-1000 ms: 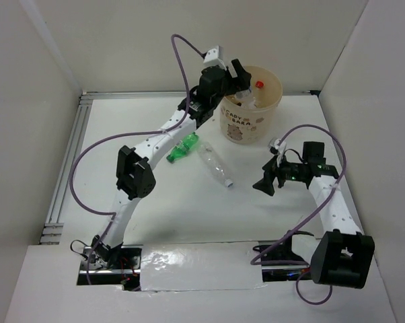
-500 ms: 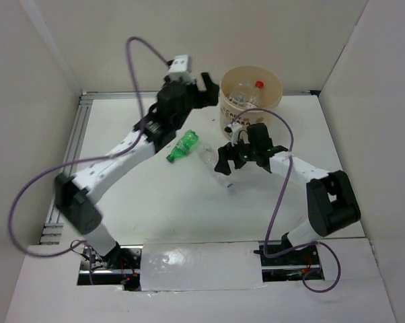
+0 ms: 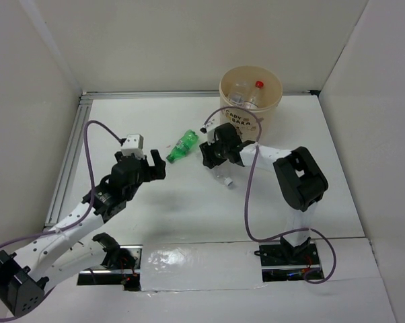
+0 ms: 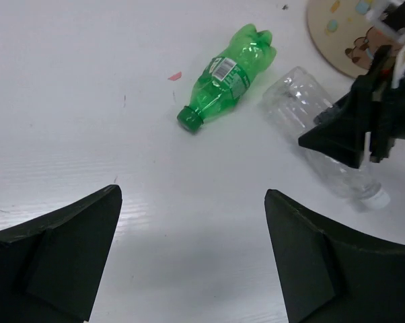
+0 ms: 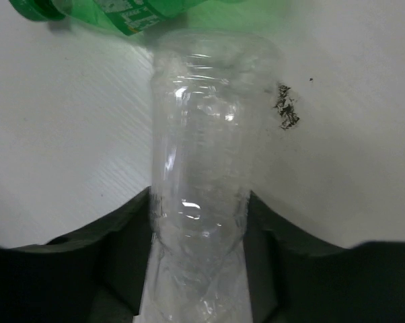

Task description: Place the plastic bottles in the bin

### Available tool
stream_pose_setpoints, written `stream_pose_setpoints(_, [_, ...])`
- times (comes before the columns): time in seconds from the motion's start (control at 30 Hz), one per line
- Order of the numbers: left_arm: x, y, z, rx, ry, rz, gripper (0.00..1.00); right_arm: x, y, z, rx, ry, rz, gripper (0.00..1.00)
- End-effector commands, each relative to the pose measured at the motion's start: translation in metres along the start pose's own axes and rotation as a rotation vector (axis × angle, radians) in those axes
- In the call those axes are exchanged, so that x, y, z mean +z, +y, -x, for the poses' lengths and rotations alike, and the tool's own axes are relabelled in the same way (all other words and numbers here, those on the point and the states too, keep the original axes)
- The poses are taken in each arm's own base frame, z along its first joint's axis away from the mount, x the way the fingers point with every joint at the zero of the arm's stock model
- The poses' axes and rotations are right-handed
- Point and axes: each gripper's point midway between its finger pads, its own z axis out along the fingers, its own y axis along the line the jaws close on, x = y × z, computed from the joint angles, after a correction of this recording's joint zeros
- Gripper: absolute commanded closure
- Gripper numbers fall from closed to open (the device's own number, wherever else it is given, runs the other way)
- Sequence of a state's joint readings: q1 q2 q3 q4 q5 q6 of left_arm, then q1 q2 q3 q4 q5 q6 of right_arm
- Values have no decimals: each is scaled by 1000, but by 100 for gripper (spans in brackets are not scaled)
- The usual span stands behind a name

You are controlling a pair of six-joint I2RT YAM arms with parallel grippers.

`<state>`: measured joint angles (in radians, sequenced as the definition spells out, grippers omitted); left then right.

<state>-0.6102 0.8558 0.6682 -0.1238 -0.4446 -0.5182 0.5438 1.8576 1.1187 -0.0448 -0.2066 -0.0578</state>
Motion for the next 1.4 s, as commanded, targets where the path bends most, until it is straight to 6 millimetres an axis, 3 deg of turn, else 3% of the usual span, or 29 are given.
stream_pose_setpoints(0.0, [5, -5, 13, -27, -38, -25, 0, -19, 8, 15, -95, -34, 7, 56])
stream_pose_setpoints(0.07, [17, -4, 7, -25, -5, -20, 0, -37, 19, 26, -126, -53, 59, 69])
stream_pose_setpoints(0.1, [23, -7, 3, -8, 20, -36, 0, -61, 32, 54, -182, -127, 88, 70])
stream_pose_setpoints(0.17, [42, -8, -7, 11, 72, -28, 0, -98, 53, 84, -217, -219, 211, 70])
stream_pose_setpoints(0.2, [49, -15, -6, 35, 76, -65, 0, -134, 64, 115, -270, -306, 256, 70])
stream_pose_setpoints(0.23, [56, -17, 1, 44, 69, -74, 0, -158, 74, 128, -284, -353, 348, 70])
stream_pose_setpoints(0.3, [74, -25, -10, 88, 109, -110, 0, -200, 83, 156, -325, -447, 405, 69])
stream_pose_setpoints(0.33, [82, -31, -6, 127, 96, -140, 0, -225, 86, 181, -364, -521, 416, 69])
stream_pose_setpoints(0.37, [89, -40, 0, 155, 91, -170, 0, -237, 78, 193, -359, -555, 408, 67])
stream_pose_setpoints(0.43, [112, -43, -16, 211, 142, -192, 0, -273, 70, 233, -376, -687, 354, 67])
stream_pose_setpoints(0.5, [131, -47, -9, 252, 142, -195, 0, -291, 32, 267, -345, -799, 185, 64])
stream_pose_setpoints(0.53, [146, -45, -26, 271, 193, -181, 0, -297, 16, 283, -331, -835, 124, 64])
stream_pose_setpoints(0.57, [155, -50, -16, 278, 177, -177, 0, -301, -8, 291, -313, -856, 50, 64])
stream_pose_setpoints(0.63, [169, -46, -26, 309, 214, -153, 0, -293, -52, 310, -263, -868, -75, 61])
stream_pose_setpoints(0.67, [172, -47, -25, 309, 213, -153, 0, -294, -80, 312, -243, -864, -124, 59])
stream_pose_setpoints(0.7, [172, -48, -23, 307, 202, -156, 0, -287, -95, 312, -229, -849, -139, 50])
stream_pose_setpoints(0.73, [175, -51, -24, 306, 208, -165, 0, -262, -118, 307, -191, -803, -156, 46])
stream_pose_setpoints(0.77, [178, -52, -27, 306, 216, -173, 0, -267, -138, 312, -174, -815, -186, 43])
stream_pose_setpoints(0.8, [180, -51, -32, 319, 226, -171, 0, -261, -149, 311, -169, -806, -184, 34])
stream_pose_setpoints(0.83, [181, -54, -25, 316, 211, -175, 0, -252, -160, 308, -154, -788, -190, 32])
stream_pose_setpoints(0.87, [183, -50, -34, 321, 239, -168, 0, -236, -175, 302, -133, -761, -194, 30])
stream_pose_setpoints(0.93, [185, -51, -35, 331, 240, -169, 0, -225, -190, 295, -134, -737, -222, 24])
stream_pose_setpoints(1.07, [188, -51, -41, 350, 255, -163, 0, -218, -200, 280, -124, -689, -217, 0])
stream_pose_setpoints(1.13, [191, -51, -44, 362, 260, -163, 0, -229, -195, 279, -112, -690, -195, 0])
stream_pose_setpoints(1.27, [198, -54, -52, 379, 275, -169, 0, -279, -183, 277, -62, -740, -145, 0])
stream_pose_setpoints(1.3, [200, -52, -60, 382, 293, -165, 0, -304, -170, 279, -54, -772, -132, 0])
stream_pose_setpoints(1.37, [211, -49, -64, 397, 291, -143, 1, -317, -165, 260, -44, -762, -100, 0])
